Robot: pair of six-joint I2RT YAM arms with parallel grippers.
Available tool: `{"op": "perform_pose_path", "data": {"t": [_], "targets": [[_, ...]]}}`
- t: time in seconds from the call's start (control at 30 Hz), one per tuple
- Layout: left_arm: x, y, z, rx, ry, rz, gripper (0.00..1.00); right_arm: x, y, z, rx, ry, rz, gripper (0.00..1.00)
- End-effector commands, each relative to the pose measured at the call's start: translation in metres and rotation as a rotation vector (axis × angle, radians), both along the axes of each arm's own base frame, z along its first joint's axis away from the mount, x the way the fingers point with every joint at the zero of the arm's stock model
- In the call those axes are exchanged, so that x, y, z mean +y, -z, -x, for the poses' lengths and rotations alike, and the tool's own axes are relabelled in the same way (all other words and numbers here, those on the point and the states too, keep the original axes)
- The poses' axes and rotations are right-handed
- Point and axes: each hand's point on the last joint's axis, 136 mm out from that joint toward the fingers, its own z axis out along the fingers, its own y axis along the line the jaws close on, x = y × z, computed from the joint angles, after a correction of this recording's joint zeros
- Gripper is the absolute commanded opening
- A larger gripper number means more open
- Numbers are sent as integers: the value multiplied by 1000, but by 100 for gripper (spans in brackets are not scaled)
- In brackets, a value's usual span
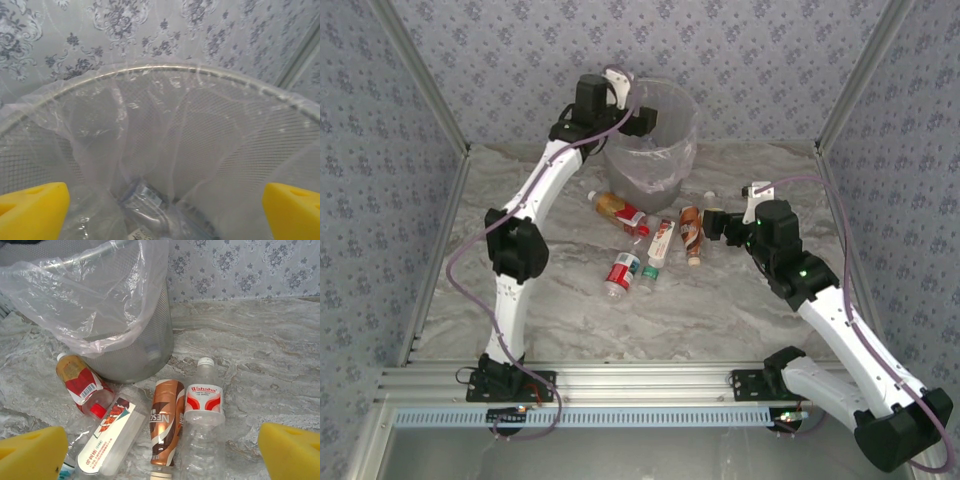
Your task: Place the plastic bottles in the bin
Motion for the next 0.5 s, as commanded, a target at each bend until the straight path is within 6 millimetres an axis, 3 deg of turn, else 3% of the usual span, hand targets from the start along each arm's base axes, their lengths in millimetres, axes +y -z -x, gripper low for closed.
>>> {"op": "perform_pose_path", "data": {"t": [0.0, 0.3, 0.47], "targets": [[1, -72, 34, -65, 74, 119, 99, -1, 8, -3, 9, 8, 30, 100], [5, -102, 74, -31, 103, 162, 100, -3, 24, -14, 19, 37, 48, 100], [0, -106, 85, -12, 113, 188, 99, -6, 32, -18, 31, 61, 44, 100]]}}
